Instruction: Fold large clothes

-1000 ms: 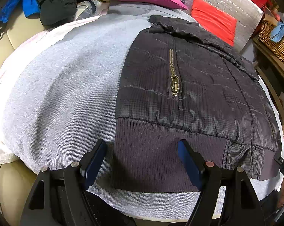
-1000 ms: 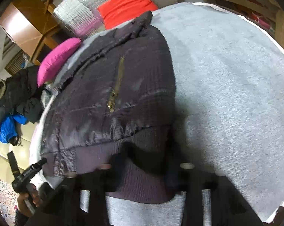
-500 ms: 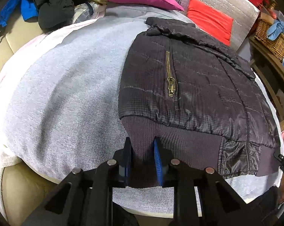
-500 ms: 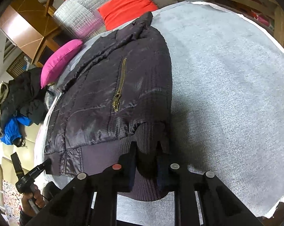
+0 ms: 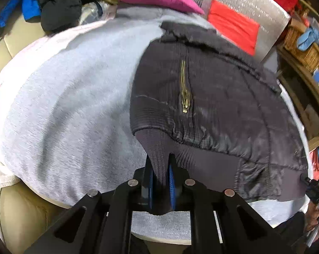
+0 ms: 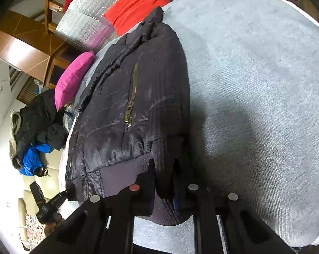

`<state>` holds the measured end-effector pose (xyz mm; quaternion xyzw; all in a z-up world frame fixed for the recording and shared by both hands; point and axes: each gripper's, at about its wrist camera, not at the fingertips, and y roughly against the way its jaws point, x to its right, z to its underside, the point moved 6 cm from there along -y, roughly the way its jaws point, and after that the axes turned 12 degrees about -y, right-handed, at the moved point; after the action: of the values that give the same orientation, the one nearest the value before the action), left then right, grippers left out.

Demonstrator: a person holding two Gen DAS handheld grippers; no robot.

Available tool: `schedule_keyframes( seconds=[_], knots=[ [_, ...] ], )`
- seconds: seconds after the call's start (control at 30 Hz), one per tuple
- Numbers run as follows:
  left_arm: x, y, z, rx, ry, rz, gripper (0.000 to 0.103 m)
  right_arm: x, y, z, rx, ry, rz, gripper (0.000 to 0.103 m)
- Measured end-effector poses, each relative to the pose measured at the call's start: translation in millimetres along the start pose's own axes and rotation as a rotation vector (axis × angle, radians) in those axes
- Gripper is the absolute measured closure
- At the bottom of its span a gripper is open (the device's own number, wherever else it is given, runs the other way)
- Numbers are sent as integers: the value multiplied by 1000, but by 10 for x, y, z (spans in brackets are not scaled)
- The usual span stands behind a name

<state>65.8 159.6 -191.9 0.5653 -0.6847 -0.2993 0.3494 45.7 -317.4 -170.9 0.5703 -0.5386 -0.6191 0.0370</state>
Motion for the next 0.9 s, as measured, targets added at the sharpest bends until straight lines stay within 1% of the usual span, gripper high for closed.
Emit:
schedule_keyframes(
  seconds=[0.07, 0.13, 0.23, 0.33, 0.37, 0.4, 0.43, 0.47, 0.5, 0.53, 0.57, 0.6, 0.63, 0.7, 0.73, 0.77, 0.8, 0.83, 0.87, 0.9],
  knots=[
    [-18, 158, -32, 37, -9, 1, 91, -95, 107, 42, -3, 35, -5, 91],
    [-39, 262, -55, 56, -5, 15, 91, -132, 214, 111, -10, 63, 3, 91],
    [-46, 405, 28, 56, 6, 33, 91, -101, 374, 285, -32, 80, 22, 92],
    [-54, 360, 193, 33, 3, 45, 90, 45, 445, 483, -61, 58, 32, 92],
    [-69, 297, 236, 20, 1, 46, 88, 94, 442, 546, -69, 62, 29, 92],
    [-59, 232, 213, 9, 4, 41, 86, 125, 443, 569, -68, 57, 17, 88],
    [-105, 164, 229, -10, 25, 32, 84, 137, 445, 574, -60, 54, 11, 88],
    [-144, 132, 212, -11, 58, 42, 82, 137, 460, 553, -50, 49, 5, 87],
    [-169, 115, 177, -6, 81, 52, 79, 123, 479, 525, -32, 49, 4, 84],
    [-192, 104, 133, 7, 106, 58, 67, 88, 518, 483, 1, 59, 11, 71],
    [-204, 112, 113, 23, 110, 50, 49, 56, 541, 443, 27, 73, 29, 61],
    [-217, 116, 76, 45, 108, 31, 40, 34, 558, 409, 44, 80, 47, 29],
    [-220, 105, 48, 63, 103, 13, 32, 35, 564, 392, 65, 84, 58, 20],
    [-176, 37, 34, 49, 90, 11, 32, 35, 460, 390, 30, 86, 64, 20],
    [-134, -32, 49, 22, 81, 37, 33, 40, 395, 395, 12, 81, 75, 22],
    [-87, -75, 70, 1, 75, 54, 42, 54, 307, 424, -12, 80, 85, 23],
    [-52, -116, 94, -19, 60, 57, 56, 67, 248, 451, -30, 90, 99, 33],
    [-48, -144, 121, -37, 35, 14, 79, 56, 207, 485, -39, 104, 112, 61],
    [-39, -140, 164, -37, 19, -3, 89, 46, 168, 531, -63, 104, 103, 78],
    [-58, -112, 171, -36, 22, 15, 90, 44, 157, 546, -67, 102, 104, 85]
  ],
)
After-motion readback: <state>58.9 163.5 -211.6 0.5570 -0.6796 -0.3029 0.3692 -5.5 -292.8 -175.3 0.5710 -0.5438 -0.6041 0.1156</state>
